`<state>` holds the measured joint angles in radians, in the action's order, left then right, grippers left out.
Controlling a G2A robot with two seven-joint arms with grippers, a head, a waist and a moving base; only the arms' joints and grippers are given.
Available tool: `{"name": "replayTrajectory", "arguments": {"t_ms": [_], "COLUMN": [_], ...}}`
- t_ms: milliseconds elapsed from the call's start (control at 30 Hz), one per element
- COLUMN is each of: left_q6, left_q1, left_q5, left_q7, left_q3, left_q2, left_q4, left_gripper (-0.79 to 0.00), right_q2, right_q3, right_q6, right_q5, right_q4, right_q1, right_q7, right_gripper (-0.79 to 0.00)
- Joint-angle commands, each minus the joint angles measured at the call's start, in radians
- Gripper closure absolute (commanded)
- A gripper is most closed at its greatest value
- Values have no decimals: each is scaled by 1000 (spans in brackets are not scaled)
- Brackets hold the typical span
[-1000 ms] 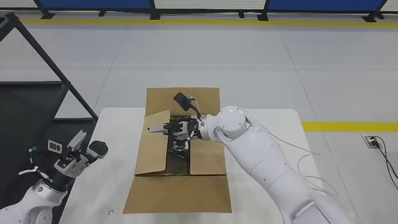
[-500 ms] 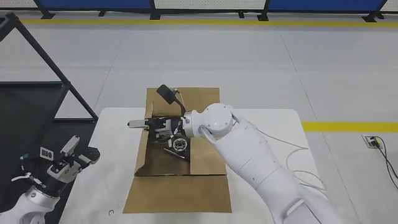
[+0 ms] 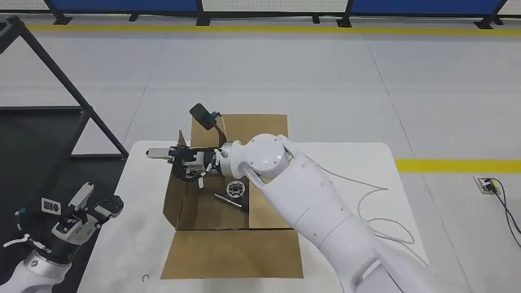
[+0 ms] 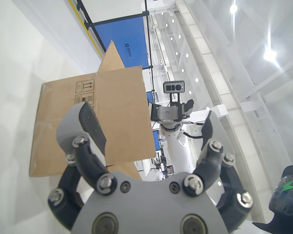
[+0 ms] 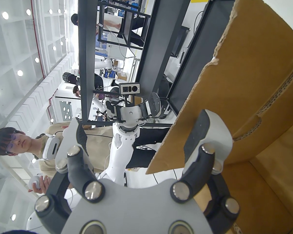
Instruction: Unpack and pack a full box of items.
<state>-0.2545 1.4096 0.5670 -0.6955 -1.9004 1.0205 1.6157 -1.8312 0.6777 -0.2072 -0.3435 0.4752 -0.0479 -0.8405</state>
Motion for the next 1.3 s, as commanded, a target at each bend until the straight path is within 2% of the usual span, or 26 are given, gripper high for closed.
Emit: {"name": "replayTrajectory", "arguments": {"t_ms": [0, 167, 300, 400, 633, 1000, 1267], "left_q6": [0, 3, 43, 46, 101, 196, 200], "left_q1": [0, 1, -2, -6, 2, 45, 76], "left_q5": [0, -3, -47, -44, 52, 264, 261], "left_q7": [0, -1, -20, -30, -81, -265, -313], "left_q3": [0, 1, 9, 0, -21, -91, -93], "left_q2": [0, 0, -4, -6, -8, -13, -15], "left_q4": [0, 3, 42, 64, 85, 118, 145], "left_gripper": [-785, -785, -785, -785, -785, -785, -785], "right_q2": [0, 0, 0, -5, -44, -109, -138], "right_q3": [0, 0, 2, 6, -9, -4, 17], "right_q6": [0, 0, 21, -3, -34, -125, -159], "right_q5": [0, 0, 26, 25, 5, -69, -105], "right_q4": [0, 0, 43, 69, 34, -97, -175], "right_q1": [0, 0, -42, -63, -77, -54, -32], "right_q7": [0, 0, 74, 82, 78, -21, -74], "right_gripper": [-785, -785, -785, -785, -785, -785, -785]}}
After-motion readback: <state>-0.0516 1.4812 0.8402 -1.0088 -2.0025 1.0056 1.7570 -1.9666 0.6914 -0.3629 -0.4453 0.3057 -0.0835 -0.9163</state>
